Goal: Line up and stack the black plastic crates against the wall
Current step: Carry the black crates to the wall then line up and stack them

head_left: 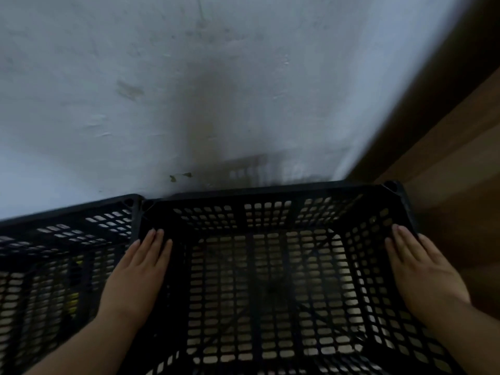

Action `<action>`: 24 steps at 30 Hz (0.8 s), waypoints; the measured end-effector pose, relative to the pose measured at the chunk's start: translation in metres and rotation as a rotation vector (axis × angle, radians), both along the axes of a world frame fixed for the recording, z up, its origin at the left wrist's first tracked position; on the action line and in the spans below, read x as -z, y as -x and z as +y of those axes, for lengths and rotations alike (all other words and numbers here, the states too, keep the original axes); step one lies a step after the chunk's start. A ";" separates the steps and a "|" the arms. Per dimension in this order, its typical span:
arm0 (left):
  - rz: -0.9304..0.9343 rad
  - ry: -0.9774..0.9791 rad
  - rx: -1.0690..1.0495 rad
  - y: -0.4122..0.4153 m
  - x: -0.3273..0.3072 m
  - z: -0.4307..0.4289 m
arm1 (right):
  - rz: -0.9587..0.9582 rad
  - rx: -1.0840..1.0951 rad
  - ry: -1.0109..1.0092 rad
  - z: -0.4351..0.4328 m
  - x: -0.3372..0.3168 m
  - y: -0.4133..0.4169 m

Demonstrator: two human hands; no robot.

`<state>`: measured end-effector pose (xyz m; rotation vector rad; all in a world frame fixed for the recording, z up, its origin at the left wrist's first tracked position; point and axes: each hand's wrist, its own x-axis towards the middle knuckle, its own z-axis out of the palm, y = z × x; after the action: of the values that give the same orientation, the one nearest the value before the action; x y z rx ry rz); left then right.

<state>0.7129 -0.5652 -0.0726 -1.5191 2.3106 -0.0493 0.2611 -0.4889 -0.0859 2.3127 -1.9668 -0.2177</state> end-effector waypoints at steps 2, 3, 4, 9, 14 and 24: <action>0.043 0.008 0.010 -0.009 0.015 -0.005 | -0.040 -0.013 0.043 -0.014 0.007 -0.004; 0.045 0.036 0.015 -0.014 0.020 -0.005 | -0.035 -0.018 0.037 -0.021 0.010 -0.002; 0.055 0.055 0.027 -0.019 0.025 -0.004 | -0.027 -0.024 0.018 -0.026 0.011 -0.003; 0.091 0.090 -0.002 -0.036 0.038 -0.004 | -0.086 -0.043 -0.014 -0.046 0.018 -0.015; 0.076 0.100 0.004 -0.054 0.047 -0.003 | -0.124 -0.012 -0.125 -0.043 0.026 -0.029; 0.047 0.118 0.065 -0.037 0.062 -0.032 | -0.028 0.037 -0.117 -0.031 0.050 -0.018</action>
<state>0.7495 -0.5977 -0.1341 -1.5149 2.4331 -0.1713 0.2786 -0.5199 -0.1361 2.3635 -2.0639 -0.3129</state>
